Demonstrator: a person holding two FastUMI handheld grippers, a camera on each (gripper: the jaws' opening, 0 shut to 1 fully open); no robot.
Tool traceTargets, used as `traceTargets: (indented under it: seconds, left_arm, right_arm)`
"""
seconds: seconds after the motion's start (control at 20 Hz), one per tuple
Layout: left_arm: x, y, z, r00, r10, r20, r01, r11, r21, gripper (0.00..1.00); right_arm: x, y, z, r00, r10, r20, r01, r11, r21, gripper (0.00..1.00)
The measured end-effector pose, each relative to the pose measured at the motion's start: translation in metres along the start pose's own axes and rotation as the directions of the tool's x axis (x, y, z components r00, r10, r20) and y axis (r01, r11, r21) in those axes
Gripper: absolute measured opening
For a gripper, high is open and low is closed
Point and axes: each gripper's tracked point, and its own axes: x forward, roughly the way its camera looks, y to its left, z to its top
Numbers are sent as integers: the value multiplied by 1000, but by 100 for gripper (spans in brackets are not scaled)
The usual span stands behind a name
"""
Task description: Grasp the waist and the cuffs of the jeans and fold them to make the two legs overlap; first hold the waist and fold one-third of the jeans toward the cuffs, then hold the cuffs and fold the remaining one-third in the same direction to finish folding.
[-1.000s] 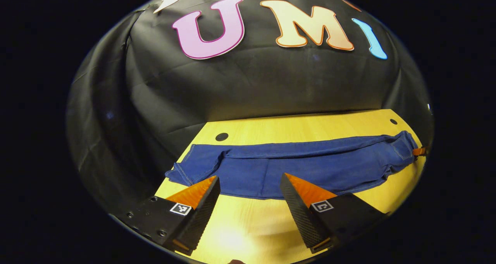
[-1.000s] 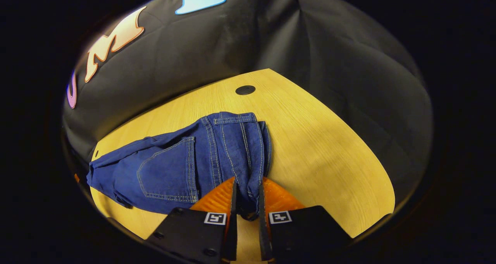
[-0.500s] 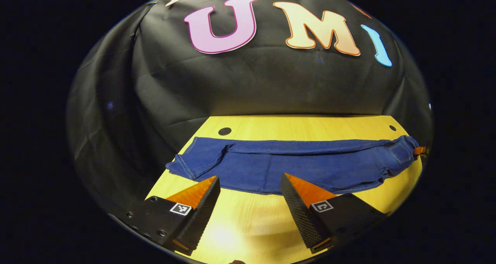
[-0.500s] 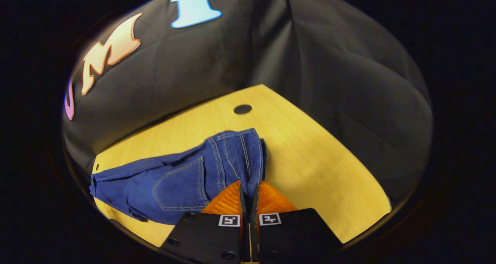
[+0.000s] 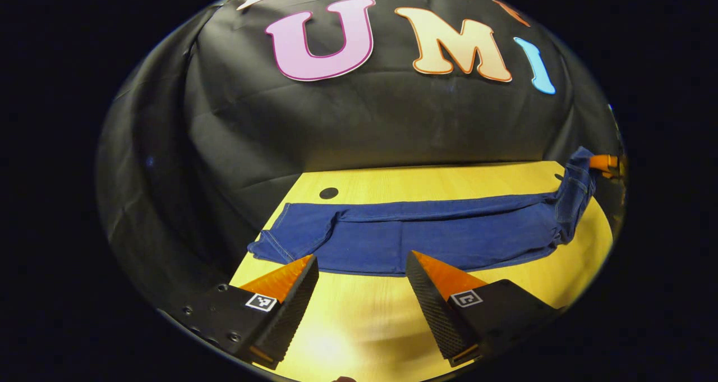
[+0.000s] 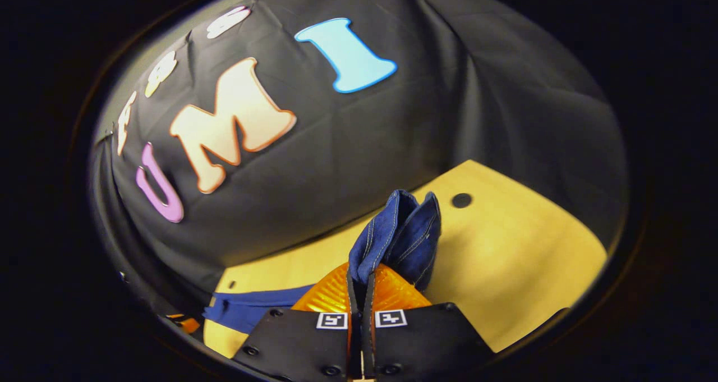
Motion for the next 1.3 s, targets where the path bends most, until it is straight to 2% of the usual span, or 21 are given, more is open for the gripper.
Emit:
traceTargets:
  seconds: [0.25, 0.45, 0.6, 0.8, 1.1, 1.2, 1.3]
  left_arm:
    - [7, 2, -6, 998, -69, 11, 69, 996, -56, 96]
    - [13, 8, -20, 996, -93, -2, 93, 992, -87, 96]
    - [15, 13, -21, 993, -113, 21, 115, 986, -121, 96]
    - [22, 30, -27, 992, -123, 13, 124, 984, -128, 96]
    - [26, 55, -38, 994, -112, 3, 111, 984, -141, 96]
    - [25, 67, -41, 995, -100, 0, 99, 984, -148, 96]
    - [24, 77, -44, 996, -88, -2, 87, 983, -165, 96]
  right_arm:
    - [12, 102, -35, 979, 201, -31, -199, 978, 55, 4]
    - [13, 165, -44, 953, 304, 12, -304, 951, 58, 3]
    - [19, 206, -70, 926, 377, -5, -376, 925, 58, 3]
    - [51, 250, -142, 913, 393, -113, -393, 919, 22, 3]
    - [108, 265, -309, 878, 270, -396, -312, 949, -45, 3]
    - [117, 257, -340, 880, 219, -421, -286, 953, -103, 3]
    - [120, 254, -349, 887, 191, -421, -276, 949, -150, 2]
